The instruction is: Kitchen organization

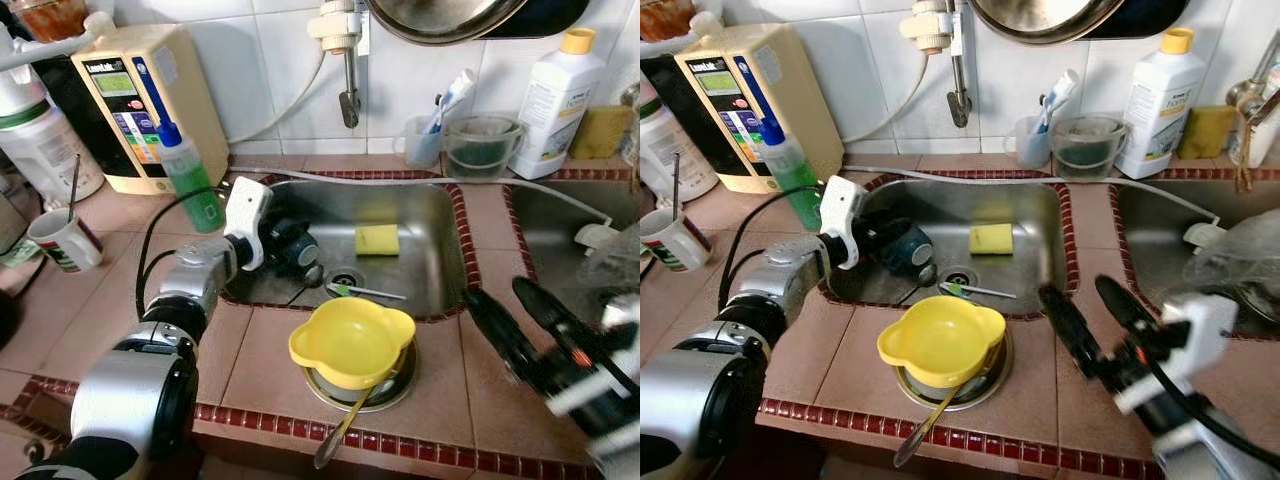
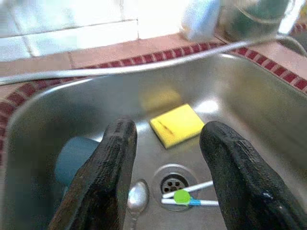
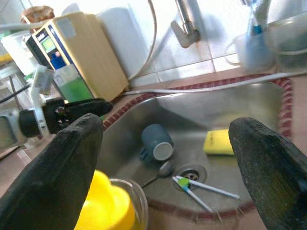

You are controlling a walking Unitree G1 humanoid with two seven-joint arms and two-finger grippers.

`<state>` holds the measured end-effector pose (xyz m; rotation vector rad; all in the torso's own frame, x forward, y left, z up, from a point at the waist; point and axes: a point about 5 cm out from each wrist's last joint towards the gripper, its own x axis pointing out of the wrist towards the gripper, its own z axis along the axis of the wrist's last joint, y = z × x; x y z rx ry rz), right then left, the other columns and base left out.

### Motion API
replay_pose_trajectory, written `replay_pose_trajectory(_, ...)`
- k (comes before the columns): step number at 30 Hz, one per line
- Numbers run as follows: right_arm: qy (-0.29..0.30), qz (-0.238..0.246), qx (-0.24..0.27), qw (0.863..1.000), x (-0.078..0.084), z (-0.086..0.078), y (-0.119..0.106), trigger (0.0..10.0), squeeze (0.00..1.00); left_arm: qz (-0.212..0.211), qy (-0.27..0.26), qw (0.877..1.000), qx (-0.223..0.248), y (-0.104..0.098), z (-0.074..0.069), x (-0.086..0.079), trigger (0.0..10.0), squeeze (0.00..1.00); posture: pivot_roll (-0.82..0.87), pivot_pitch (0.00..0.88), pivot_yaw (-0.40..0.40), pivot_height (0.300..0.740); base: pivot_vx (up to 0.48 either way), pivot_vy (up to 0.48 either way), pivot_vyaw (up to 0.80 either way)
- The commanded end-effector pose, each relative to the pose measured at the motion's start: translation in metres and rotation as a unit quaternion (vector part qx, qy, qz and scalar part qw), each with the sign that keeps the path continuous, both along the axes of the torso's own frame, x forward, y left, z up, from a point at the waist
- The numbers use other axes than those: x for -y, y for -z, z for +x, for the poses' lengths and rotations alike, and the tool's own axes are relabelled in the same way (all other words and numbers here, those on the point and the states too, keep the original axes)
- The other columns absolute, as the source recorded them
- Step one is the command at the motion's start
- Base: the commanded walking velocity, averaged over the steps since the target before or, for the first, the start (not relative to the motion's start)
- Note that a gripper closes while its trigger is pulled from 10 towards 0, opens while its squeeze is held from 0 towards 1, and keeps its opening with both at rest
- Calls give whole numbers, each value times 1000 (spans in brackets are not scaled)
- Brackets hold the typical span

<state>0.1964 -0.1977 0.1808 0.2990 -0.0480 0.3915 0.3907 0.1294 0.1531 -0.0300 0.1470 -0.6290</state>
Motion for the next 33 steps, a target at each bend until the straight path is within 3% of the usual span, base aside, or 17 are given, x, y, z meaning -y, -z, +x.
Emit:
replay_pose_trajectory(1, 8, -1, 2, 1000, -2, 5, 1, 10000, 0, -2, -8, 1000, 17, -10, 3, -9, 10000, 0, -166, 0, 120, 740, 0, 0, 0)
replay_pose_trajectory(4, 18, -16, 3, 1000, -7, 19, 4, 10000, 0, 2, -26, 999, 44, -16, 3, -16, 10000, 0, -135, 0, 100, 740, 0, 0, 0)
replay_pose_trajectory(7, 22, -16, 9, 1000, -19, 32, 12, 10000, 0, -22, -61, 994, 92, -25, 0, -24, 10000, 0, -91, 0, 70, 740, 0, 0, 0)
replay_pose_trajectory(12, 22, -15, 39, 999, -24, 36, 10, 10000, 0, -36, -81, 989, 122, -28, -11, -31, 10000, 0, -61, 0, 48, 740, 0, 0, 0)
replay_pose_trajectory(16, 95, -29, 74, 992, -23, 48, 8, 10000, 0, -63, -162, 974, 142, -23, -30, -46, 10000, 0, -21, 0, 24, 740, 0, 0, 0)
replay_pose_trajectory(19, 129, -20, 83, 988, -25, 53, 10, 10000, 0, -64, -193, 966, 158, -22, -46, -48, 10000, 0, -4, 0, 13, 740, 0, 0, 0)
replay_pose_trajectory(28, 174, -28, 102, 979, -18, 56, 10, 10000, 0, -67, -212, 964, 145, -18, -72, -53, 10000, 0, 9, 0, 1, 740, 0, 0, 0)
replay_pose_trajectory(33, 164, -42, 78, 983, -12, 50, 21, 10000, 0, -67, -190, 972, 119, -10, -83, -54, 10000, 0, 12, 0, -5, 740, 0, 0, 0)
